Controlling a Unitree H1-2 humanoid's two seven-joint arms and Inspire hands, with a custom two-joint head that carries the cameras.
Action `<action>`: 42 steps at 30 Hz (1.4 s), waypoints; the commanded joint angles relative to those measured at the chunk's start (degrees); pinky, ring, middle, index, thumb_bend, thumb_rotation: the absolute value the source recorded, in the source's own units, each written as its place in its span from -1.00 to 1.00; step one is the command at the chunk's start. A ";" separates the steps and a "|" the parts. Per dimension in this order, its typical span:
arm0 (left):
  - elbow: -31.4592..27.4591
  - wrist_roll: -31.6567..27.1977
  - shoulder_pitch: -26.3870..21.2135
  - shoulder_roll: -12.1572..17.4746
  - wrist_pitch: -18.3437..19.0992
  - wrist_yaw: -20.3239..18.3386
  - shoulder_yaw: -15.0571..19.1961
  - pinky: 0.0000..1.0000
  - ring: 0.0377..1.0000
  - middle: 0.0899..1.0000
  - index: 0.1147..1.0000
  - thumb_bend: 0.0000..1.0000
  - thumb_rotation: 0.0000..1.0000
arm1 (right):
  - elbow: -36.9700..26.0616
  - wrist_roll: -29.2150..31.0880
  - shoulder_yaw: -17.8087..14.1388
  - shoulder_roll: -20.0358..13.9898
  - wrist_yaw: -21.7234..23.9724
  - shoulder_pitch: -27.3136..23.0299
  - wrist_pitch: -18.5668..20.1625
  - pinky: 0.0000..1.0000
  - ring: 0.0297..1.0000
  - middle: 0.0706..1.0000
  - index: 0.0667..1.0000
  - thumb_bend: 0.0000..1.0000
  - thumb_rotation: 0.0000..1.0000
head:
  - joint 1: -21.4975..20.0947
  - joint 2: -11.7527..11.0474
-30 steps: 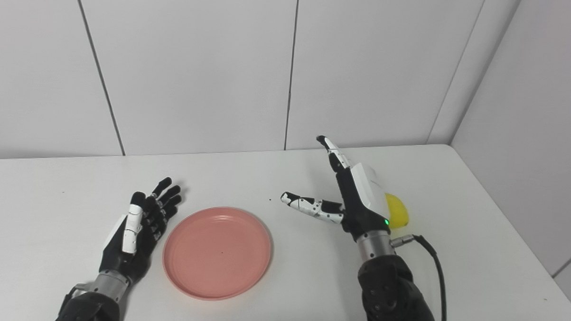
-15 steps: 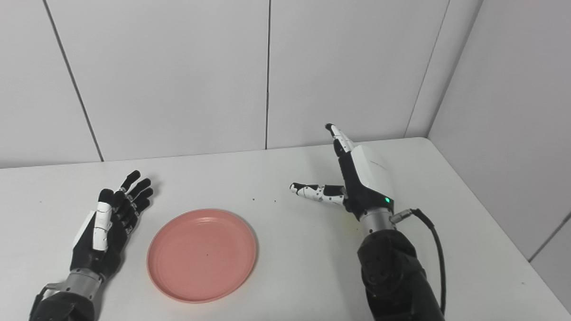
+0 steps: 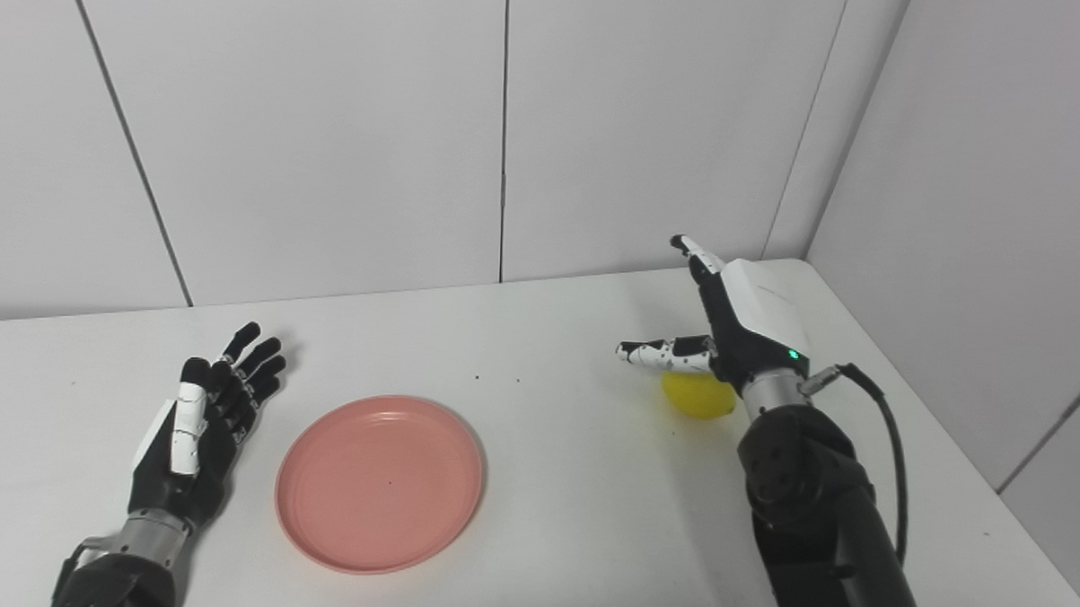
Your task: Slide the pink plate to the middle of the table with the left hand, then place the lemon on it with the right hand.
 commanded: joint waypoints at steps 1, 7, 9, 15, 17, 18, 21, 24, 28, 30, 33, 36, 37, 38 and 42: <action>1.04 -0.63 2.49 0.18 -0.40 -0.88 -0.13 0.94 0.86 0.84 0.85 0.69 1.00 | -1.10 -1.72 -1.54 -1.11 1.07 -1.51 0.16 0.46 0.69 0.75 0.77 0.82 -0.35 | 0.06 -0.07; -0.15 -0.90 3.22 0.29 -0.17 -1.50 -0.37 0.96 0.88 0.85 0.87 0.71 1.00 | -1.36 -4.65 -4.21 0.64 5.70 -0.19 0.16 0.49 0.71 0.75 0.74 0.83 -0.35 | 0.14 -0.09; -0.88 -1.09 3.65 0.28 0.13 -1.70 -0.32 0.96 0.87 0.85 0.87 0.71 1.00 | -1.38 -4.38 -4.92 1.30 6.53 0.36 0.15 0.48 0.71 0.76 0.74 0.83 -0.37 | 0.14 -0.09; -2.03 -1.65 4.36 0.17 0.77 -2.24 0.02 0.95 0.87 0.85 0.87 0.70 1.00 | -1.08 -4.19 -6.05 2.41 9.73 1.54 0.16 0.46 0.70 0.77 0.75 0.81 -0.42 | 0.20 -0.09; -2.25 -1.77 4.49 0.17 0.96 -2.18 0.01 0.94 0.86 0.85 0.87 0.70 1.00 | -0.98 -4.96 -6.27 3.02 11.36 1.81 0.17 0.47 0.70 0.78 0.76 0.80 -0.43 | 0.20 -0.09; -2.32 -1.86 4.54 0.21 0.97 -2.24 -0.04 0.94 0.86 0.85 0.87 0.70 1.00 | -0.93 -5.54 -6.23 3.35 12.02 1.95 0.17 0.50 0.72 0.79 0.76 0.80 -0.42 | 0.20 -0.09; -2.59 -1.87 4.69 0.30 0.92 -2.25 -0.17 0.94 0.86 0.85 0.87 0.68 1.00 | -0.71 -8.17 -5.90 4.24 14.39 2.04 0.16 0.51 0.74 0.80 0.76 0.81 -0.39 | 0.20 -0.09; -2.90 -1.79 4.79 0.36 1.05 -2.13 -0.18 0.94 0.86 0.85 0.87 0.67 1.00 | -0.07 -8.92 -5.72 4.86 15.88 1.86 0.15 0.51 0.75 0.80 0.76 0.80 -0.44 | 0.36 0.02; -2.76 -1.93 4.86 0.43 1.03 -2.22 -0.10 0.95 0.86 0.85 0.87 0.67 1.00 | 0.22 -9.70 -5.49 5.69 16.38 2.05 0.17 0.50 0.74 0.80 0.76 0.80 -0.47 | 0.32 0.10; -2.61 -1.92 4.85 0.48 0.83 -2.36 -0.12 0.95 0.87 0.85 0.87 0.67 1.00 | 0.35 -9.94 -5.73 6.32 16.79 2.07 0.15 0.49 0.74 0.80 0.76 0.79 -0.47 | 0.35 0.13; -3.32 -1.77 4.98 0.47 1.33 -2.27 -0.32 0.94 0.86 0.85 0.87 0.68 1.00 | 1.45 -9.34 -6.79 7.13 16.23 1.55 0.15 0.49 0.74 0.80 0.75 0.75 -0.39 | 0.04 0.21; -3.07 -1.87 5.05 0.46 1.11 -2.41 -0.33 0.96 0.87 0.86 0.87 0.67 1.00 | 2.50 -9.21 -7.22 7.30 15.78 0.94 0.16 0.49 0.75 0.80 0.75 0.72 -0.37 | 0.00 0.22; -2.86 -1.97 5.06 0.44 0.93 -2.51 -0.31 0.96 0.87 0.86 0.88 0.67 1.00 | 2.92 -9.09 -7.28 7.31 15.59 0.74 0.17 0.48 0.75 0.80 0.75 0.71 -0.39 | 0.02 0.29; -2.71 -2.08 5.08 0.39 0.83 -2.56 -0.26 0.96 0.87 0.86 0.87 0.67 1.00 | 3.27 -9.03 -7.24 7.31 15.39 0.57 0.16 0.48 0.75 0.80 0.75 0.70 -0.40 | 0.09 0.41; -3.27 -2.05 5.33 0.11 1.17 -2.40 -0.21 0.92 0.85 0.83 0.85 0.68 1.00 | 4.93 -8.81 -6.33 7.03 12.97 0.06 0.15 0.46 0.72 0.78 0.74 0.70 -0.33 | 0.08 0.50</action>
